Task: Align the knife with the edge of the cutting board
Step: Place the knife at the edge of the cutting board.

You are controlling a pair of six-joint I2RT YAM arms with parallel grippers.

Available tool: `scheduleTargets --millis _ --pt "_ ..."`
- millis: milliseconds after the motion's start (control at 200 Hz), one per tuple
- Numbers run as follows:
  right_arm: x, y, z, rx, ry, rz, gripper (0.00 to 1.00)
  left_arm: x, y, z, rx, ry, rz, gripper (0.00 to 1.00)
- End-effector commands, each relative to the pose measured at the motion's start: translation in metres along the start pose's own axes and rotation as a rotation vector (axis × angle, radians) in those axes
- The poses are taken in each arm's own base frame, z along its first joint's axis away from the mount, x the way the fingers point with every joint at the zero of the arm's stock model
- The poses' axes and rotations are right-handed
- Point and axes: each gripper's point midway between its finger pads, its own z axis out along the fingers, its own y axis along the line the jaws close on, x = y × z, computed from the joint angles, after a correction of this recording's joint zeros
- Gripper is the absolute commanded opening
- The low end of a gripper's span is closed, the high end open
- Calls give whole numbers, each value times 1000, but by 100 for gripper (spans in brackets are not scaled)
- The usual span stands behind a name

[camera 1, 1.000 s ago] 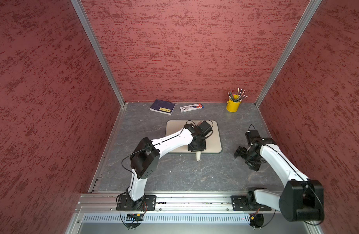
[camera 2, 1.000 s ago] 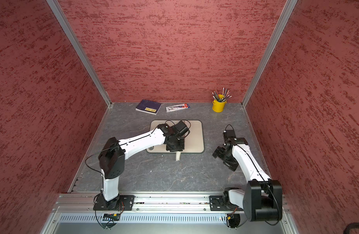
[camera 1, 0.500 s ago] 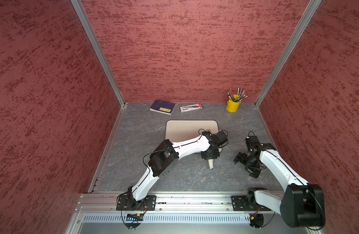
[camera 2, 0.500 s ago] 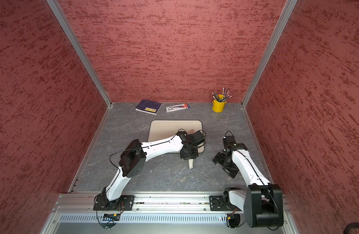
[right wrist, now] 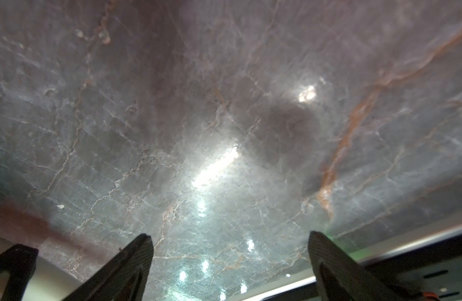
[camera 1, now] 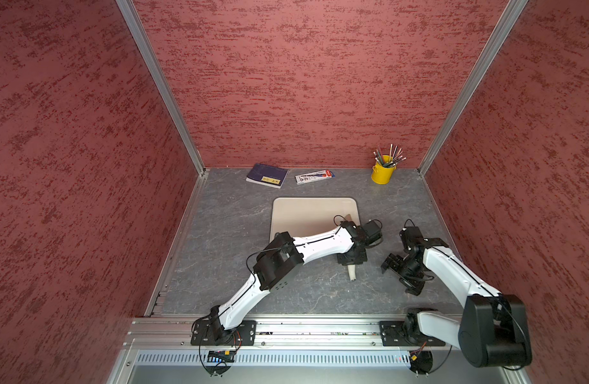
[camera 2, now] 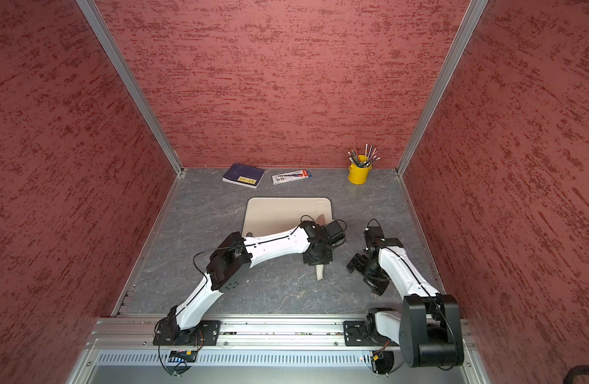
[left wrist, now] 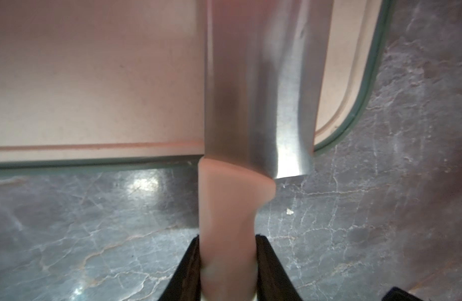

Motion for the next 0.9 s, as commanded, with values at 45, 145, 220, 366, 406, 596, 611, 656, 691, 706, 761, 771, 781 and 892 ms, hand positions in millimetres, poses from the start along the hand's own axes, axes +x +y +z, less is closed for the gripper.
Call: scheduleTargets --millis 45,145,220,366,406,596,611,656,691,706,761,771,781,892 --pt "4 -3 8 7 20 3 98 -12 -11 -2 20 -36 -24 0" --pt "4 -2 10 15 33 -2 98 -13 -18 2 33 -32 -13 0" --pt "4 -1 11 15 41 -6 98 -11 -23 3 49 -26 4 0" --pt "3 1 12 15 45 -12 98 -9 -20 7 31 -18 -15 0" --pt "3 1 13 16 46 -14 98 -9 -18 8 24 -15 -23 0" --pt "0 2 15 18 43 -20 98 -5 -25 13 38 -7 -26 0" --pt "0 2 15 18 42 -21 98 -5 -26 13 40 -6 -25 0" --pt "-2 3 16 17 37 -24 98 -3 -27 16 38 2 -24 0" --pt "-2 3 16 17 37 -24 98 -2 -26 18 33 6 -27 0" --pt "-2 3 16 17 37 -25 98 -2 -26 18 31 6 -28 0" --pt "-2 3 17 18 39 -26 98 -2 -25 19 29 7 -27 0" --pt "-2 3 16 17 38 -27 98 -2 -26 19 30 7 -26 0" --pt "-2 4 16 15 38 -27 98 -2 -26 19 30 7 -25 0" --pt "-1 3 17 15 39 -28 98 -3 -25 18 30 5 -19 0"
